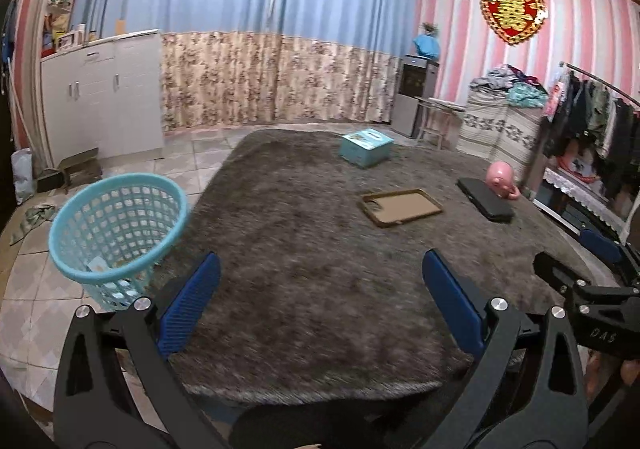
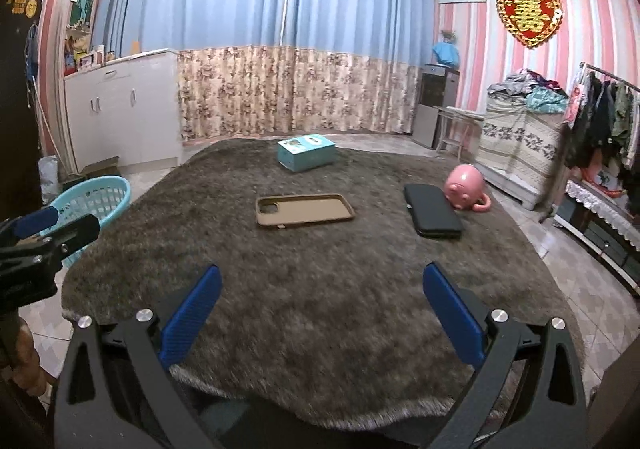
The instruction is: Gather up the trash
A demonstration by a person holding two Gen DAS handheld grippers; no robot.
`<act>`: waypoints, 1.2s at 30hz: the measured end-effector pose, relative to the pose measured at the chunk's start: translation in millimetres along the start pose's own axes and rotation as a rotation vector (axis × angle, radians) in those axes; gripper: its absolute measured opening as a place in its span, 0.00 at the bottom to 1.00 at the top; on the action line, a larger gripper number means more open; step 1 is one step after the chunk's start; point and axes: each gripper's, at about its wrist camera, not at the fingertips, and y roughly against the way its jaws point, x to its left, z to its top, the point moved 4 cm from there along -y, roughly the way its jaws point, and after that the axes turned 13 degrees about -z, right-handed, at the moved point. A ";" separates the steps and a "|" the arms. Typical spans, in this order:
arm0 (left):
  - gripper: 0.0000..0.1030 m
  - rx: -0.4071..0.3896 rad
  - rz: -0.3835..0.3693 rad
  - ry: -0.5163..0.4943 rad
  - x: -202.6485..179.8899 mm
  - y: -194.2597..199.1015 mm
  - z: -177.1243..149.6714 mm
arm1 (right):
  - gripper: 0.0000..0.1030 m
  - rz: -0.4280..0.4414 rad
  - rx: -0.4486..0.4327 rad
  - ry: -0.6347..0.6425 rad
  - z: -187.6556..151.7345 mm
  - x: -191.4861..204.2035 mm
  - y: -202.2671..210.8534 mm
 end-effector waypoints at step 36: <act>0.95 -0.051 -0.044 -0.012 -24.7 15.8 -16.2 | 0.96 -0.087 -0.080 -0.059 -25.9 -13.3 20.2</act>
